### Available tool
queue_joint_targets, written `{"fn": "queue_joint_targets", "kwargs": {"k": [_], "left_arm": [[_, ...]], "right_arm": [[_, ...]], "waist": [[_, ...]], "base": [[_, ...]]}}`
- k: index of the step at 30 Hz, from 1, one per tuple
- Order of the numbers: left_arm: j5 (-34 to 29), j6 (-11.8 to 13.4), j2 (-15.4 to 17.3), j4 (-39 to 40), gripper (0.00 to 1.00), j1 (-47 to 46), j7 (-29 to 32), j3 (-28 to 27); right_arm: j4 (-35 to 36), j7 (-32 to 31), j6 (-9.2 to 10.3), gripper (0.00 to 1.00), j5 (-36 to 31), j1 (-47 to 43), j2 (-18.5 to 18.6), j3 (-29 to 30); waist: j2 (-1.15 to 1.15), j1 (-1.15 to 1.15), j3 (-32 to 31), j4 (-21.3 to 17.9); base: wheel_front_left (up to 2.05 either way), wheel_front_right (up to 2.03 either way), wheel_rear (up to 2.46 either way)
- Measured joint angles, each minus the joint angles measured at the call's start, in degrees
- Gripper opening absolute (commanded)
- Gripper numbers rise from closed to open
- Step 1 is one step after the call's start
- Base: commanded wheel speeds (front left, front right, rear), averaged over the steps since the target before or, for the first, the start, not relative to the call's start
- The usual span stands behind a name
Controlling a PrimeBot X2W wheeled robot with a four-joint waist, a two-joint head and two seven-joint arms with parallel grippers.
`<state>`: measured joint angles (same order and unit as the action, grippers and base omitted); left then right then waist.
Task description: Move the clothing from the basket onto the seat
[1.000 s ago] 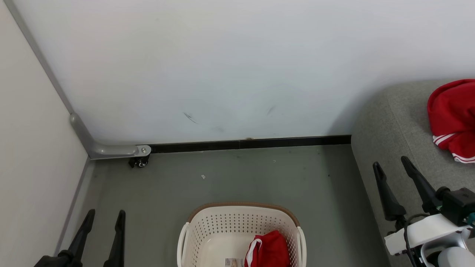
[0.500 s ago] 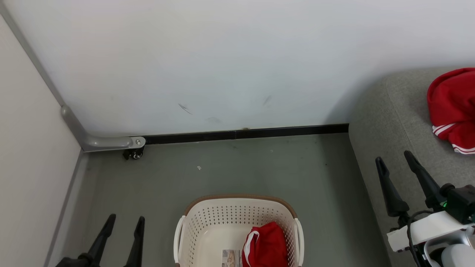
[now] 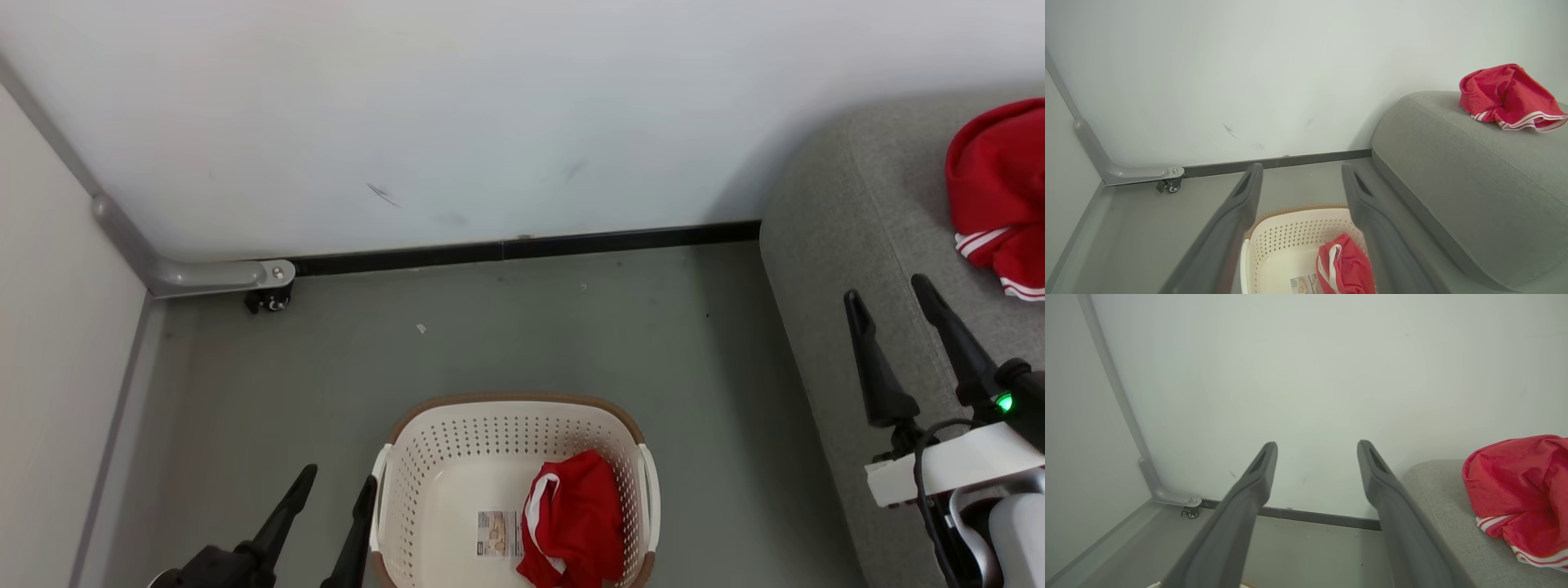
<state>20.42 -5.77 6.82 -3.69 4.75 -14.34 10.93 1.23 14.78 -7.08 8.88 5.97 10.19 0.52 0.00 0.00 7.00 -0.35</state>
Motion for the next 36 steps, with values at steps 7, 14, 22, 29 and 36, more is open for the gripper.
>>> {"fn": "queue_joint_targets", "kwargs": {"k": [7,14,22,29,36], "left_arm": [[-1.08,-0.51,-0.62,-2.23,1.00,-3.41,1.25,3.32],[-1.91,-0.97,-0.85,-5.58,1.00,-7.23,2.89,6.54],[-1.91,-1.02,-1.16,-9.01,1.00,-11.94,4.57,8.53],[-1.90,-1.38,-1.52,-12.38,1.00,-16.52,6.00,10.28],[-1.88,-1.45,-1.98,-16.14,1.00,-21.55,7.42,12.16]], "right_arm": [[0.90,0.00,0.00,1.00,0.00,3.31,0.48,0.24],[2.05,0.00,0.00,1.00,-0.81,7.83,0.77,-0.52],[2.80,0.00,0.00,1.00,-0.81,11.70,0.81,-1.57],[3.65,0.00,0.00,1.00,-0.76,14.58,0.70,-2.03],[3.92,0.00,0.00,1.00,-0.23,17.14,-0.03,-2.14]], "waist": [[0.00,0.00,3.32,-0.86],[0.00,0.00,6.97,-1.68],[0.00,0.00,11.46,-2.51],[0.00,0.00,15.58,-3.25],[0.00,0.00,20.39,-4.18]], "base": [[0.00,0.00,0.00],[0.00,0.00,0.00],[0.00,0.00,0.00],[0.00,0.00,0.00],[0.00,0.00,0.00]]}}
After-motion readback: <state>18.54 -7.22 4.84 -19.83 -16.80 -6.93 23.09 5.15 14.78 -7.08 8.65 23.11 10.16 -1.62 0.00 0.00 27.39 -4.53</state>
